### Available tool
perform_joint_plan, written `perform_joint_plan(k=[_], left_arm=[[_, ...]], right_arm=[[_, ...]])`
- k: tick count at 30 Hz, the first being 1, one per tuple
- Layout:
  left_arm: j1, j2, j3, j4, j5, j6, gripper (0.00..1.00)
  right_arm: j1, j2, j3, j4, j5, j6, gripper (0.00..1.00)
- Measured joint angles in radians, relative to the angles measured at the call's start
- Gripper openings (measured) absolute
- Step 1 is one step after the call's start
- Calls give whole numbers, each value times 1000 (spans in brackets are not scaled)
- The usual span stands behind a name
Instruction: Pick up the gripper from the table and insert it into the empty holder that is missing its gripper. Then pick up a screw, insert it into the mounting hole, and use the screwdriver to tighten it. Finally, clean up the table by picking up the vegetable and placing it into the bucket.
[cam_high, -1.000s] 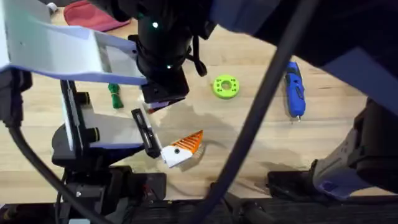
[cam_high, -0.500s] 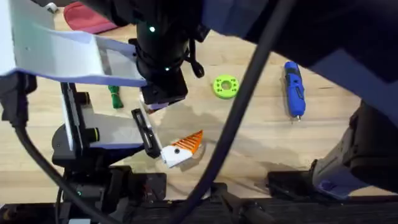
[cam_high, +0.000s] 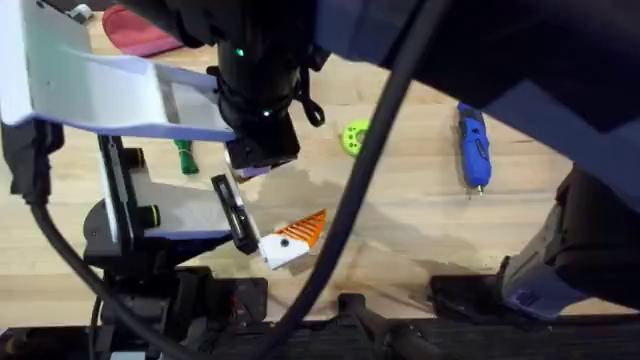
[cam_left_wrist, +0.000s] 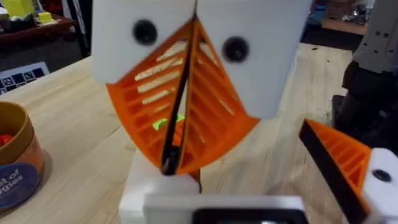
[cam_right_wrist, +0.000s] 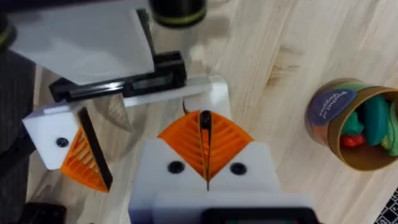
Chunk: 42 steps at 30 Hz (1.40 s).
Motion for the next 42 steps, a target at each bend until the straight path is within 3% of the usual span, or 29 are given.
perform_joint_plan(k=[14,20,21,31,42], left_arm=[[0,0,0,0,0,0,986],[0,0,0,0,0,0,987],[0,0,0,0,0,0,987],[0,0,0,0,0,0,986],[0,0,0,0,0,0,985]], right_arm=[[0,5,0,0,0,3,28],[0,5,0,0,0,6,872],[0,5,0,0,0,4,960],[0,4,0,1,0,17,992],[-33,-63,0,1,0,183,993]])
